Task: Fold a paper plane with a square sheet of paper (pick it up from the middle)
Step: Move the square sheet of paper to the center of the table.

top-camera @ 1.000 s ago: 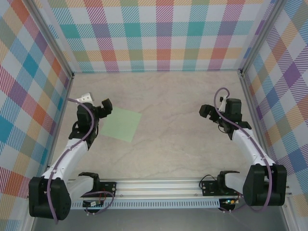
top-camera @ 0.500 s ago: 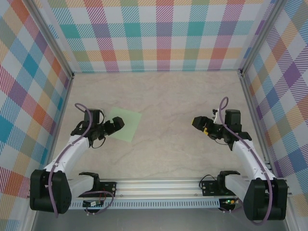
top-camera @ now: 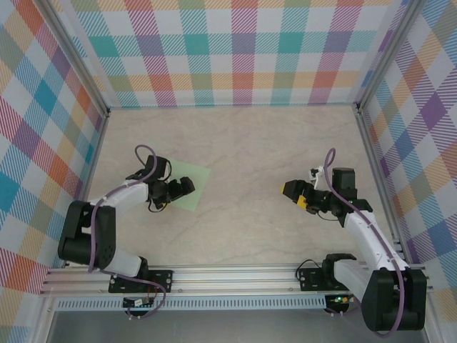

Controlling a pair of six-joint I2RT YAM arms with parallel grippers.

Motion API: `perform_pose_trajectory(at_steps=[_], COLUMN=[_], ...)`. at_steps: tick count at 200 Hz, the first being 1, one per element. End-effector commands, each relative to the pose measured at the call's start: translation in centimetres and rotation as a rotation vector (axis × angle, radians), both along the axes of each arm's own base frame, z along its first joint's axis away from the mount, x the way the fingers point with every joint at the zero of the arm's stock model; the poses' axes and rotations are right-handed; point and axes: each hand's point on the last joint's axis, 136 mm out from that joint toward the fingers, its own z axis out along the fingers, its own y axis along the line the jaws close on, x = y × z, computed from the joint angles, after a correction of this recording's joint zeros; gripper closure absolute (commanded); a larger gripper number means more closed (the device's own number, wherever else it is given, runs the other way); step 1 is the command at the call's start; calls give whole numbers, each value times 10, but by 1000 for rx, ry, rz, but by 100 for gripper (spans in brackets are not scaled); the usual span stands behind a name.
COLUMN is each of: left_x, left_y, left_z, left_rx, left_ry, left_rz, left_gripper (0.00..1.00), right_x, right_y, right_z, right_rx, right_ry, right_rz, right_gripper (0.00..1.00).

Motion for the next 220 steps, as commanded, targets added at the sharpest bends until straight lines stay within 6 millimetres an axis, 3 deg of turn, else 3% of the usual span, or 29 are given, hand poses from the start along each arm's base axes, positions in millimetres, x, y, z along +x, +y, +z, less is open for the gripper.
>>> perform_pose_trajectory(at_steps=[1, 52, 90, 128, 148, 177, 220], left_x=[8, -10, -33, -34, -28, 0, 40], left_y=[-12, -32, -60, -94, -85, -76, -94], left_z=[-9, -27, -25, -8, 6, 27, 15], left_rx=[7, 29, -2, -42, 35, 107, 133], left_ry=[19, 87, 83, 13, -20, -75, -27], left_rz=[-42, -74, -96, -149, -137, -117, -148], left_gripper=[1, 2, 2, 2, 1, 0, 0], right_x=[-9, -12, -18, -20, -23, -26, -29], right_y=[6, 9, 7, 7, 10, 14, 17], right_z=[-6, -18, -28, -31, -28, -23, -26], right_rx=[19, 21, 1, 3, 13, 4, -8], right_ry=[18, 87, 137, 150, 151, 133, 147], right_rz=[54, 60, 46, 41, 46, 62, 69], right_gripper=[0, 0, 0, 0, 0, 0, 0])
